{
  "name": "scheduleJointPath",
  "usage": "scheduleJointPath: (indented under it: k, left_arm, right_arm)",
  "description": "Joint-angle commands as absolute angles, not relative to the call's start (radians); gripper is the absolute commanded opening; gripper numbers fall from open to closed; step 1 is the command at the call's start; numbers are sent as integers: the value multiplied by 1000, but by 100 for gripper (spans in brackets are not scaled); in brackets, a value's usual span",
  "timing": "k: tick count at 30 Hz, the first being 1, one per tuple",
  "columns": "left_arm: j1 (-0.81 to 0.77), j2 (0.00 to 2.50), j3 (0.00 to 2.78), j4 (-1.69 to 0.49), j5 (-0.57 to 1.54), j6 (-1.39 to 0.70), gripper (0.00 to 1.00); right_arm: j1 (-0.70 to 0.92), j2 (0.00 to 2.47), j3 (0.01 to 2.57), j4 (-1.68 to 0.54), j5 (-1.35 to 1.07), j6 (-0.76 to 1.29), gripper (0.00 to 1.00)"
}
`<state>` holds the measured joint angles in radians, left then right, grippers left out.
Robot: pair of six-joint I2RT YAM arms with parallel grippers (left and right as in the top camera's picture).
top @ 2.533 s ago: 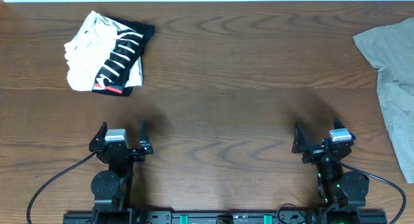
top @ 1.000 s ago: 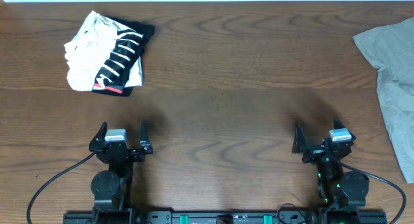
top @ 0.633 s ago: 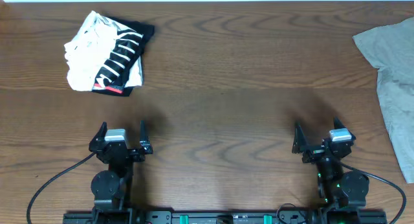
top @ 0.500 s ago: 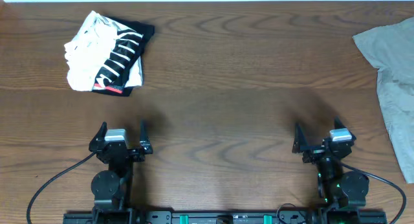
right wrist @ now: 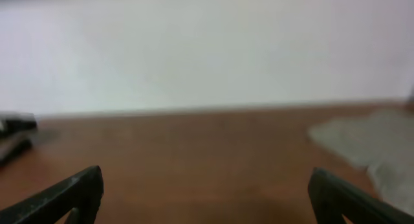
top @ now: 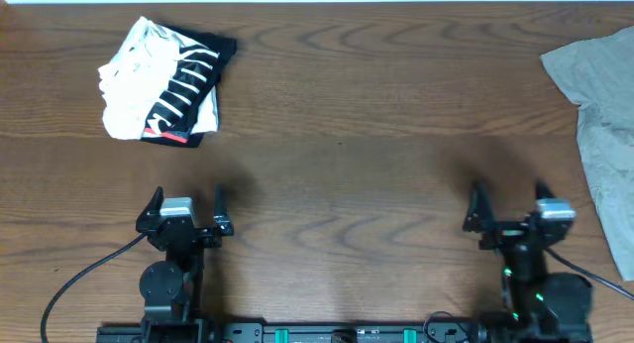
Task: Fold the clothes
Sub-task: 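Move the right gripper right toward the khaki shorts' edge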
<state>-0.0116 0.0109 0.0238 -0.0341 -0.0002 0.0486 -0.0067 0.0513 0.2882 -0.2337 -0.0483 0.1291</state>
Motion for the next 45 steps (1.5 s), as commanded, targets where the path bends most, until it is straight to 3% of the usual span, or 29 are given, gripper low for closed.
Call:
scheduleJointPath:
  k: [1, 8, 14, 26, 32, 40, 45]
  left_arm:
    - [-17, 4, 5, -71, -28, 37, 98]
    - [-17, 4, 5, -71, -27, 37, 98]
    - [-17, 4, 5, -71, -28, 37, 98]
    - [-17, 4, 5, -71, -28, 37, 98]
    - [-17, 4, 5, -71, -27, 37, 98]
    - [-17, 4, 5, -71, -28, 37, 98]
    - [-17, 4, 5, -71, -28, 37, 98]
  right_arm:
    - [3, 93, 461, -311, 34, 162, 99]
    - [3, 312, 822, -603, 180, 228, 99]
    - [3, 537, 1047, -719, -15, 228, 99]
    - [3, 598, 1068, -830, -29, 160, 99]
    - [-22, 667, 1074, -935, 100, 324, 99]
    - [-234, 936, 1119, -1076, 125, 406, 98]
    - [-442, 1081, 1118, -1098, 41, 360, 89]
